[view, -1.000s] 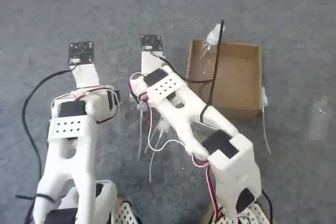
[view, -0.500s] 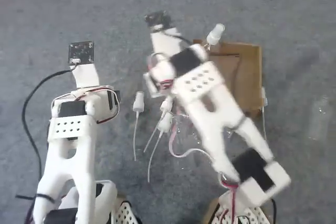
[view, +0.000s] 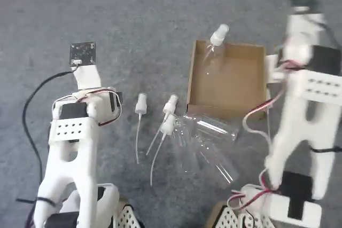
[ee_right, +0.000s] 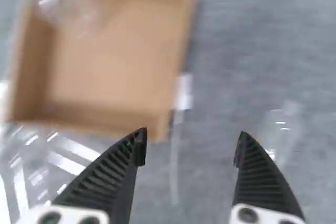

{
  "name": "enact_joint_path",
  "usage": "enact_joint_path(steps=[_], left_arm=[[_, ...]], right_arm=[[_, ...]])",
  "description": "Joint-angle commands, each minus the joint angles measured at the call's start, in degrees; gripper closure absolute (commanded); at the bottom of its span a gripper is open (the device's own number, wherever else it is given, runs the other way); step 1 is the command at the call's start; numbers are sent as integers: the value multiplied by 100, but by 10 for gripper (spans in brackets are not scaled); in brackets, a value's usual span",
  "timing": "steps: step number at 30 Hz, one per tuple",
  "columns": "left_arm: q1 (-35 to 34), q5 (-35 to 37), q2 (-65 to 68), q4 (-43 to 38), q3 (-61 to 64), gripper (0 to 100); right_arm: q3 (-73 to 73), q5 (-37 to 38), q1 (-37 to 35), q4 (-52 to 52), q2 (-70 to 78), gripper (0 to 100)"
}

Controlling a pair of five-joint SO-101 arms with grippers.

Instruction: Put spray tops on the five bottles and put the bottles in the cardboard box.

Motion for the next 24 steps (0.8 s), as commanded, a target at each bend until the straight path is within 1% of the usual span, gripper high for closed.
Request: enact_joint_path(steps=[1,10,17,20,24], left_arm=[[0,62,-141,-114,-48,804],[62,44,-158,-158,40,804],[70,53,-149,-158,66,804],[70,44,-149,-158,57,804],[70,44,-141,-158,57,804]], right_arm=[[343,246,725,-778,505,775],[475,949,1253,-892,1411,772],[484,1081,1596,-1226,1807,774],[484,1081,1596,-1305,1895,773],[457,1081,1376,-1385,2053,772]])
